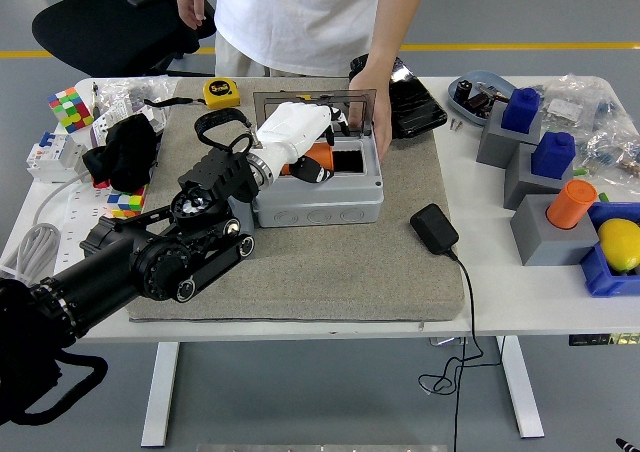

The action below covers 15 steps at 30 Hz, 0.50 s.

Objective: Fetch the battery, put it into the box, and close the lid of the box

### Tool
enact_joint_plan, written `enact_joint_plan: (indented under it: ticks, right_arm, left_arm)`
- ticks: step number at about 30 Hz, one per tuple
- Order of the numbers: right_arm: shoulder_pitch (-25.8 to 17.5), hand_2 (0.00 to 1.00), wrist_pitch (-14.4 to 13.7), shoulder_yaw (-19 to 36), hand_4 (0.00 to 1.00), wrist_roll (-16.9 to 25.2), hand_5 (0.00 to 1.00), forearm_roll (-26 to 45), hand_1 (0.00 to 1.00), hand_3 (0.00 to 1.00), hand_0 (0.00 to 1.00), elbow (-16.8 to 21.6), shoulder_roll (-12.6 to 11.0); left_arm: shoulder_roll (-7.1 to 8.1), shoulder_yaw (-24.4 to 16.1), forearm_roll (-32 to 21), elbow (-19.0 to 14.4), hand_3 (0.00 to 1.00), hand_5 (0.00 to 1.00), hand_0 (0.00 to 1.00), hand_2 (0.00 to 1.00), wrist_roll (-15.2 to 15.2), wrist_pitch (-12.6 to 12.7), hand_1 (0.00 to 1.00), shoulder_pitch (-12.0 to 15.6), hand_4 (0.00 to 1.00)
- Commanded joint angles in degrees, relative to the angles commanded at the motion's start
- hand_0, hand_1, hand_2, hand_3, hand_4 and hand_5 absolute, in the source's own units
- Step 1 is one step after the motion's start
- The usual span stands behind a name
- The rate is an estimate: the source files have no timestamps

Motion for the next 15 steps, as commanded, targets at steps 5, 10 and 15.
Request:
enact_joint_plan:
  ticks: [5, 10, 15]
  right_arm:
    - [0.0, 0.654, 0.0, 0.3, 0.944, 0.0, 0.489, -0.1, 0.627, 0.548, 0.577, 0.0, 0.1]
    - [-0.2, 0.654, 0.1, 0.7, 0.944, 0.0, 0.489, -0.2, 0.627, 0.548, 0.575, 0.0, 0.1]
    - [-0.3, 0.654, 0.1, 0.7, 0.944, 0.0, 0.489, -0.1, 0.627, 0.548, 0.577, 0.0, 0.1]
  left_arm:
    - [0.00, -0.7, -0.4, -1.1, 0.697, 0.094, 0.514, 0.511, -0.4, 0.0, 0.561, 0.4, 0.998]
    - [0.00, -1.9, -2.5, -4.8, 0.672, 0.115, 0.451, 0.505, -3.9, 1.7, 0.542, 1.3, 0.998]
    - [0.00, -5.4, -4.3, -7.8, 0.608, 0.258, 0.573, 0.530, -7.8, 3.0, 0.578, 2.2, 0.996]
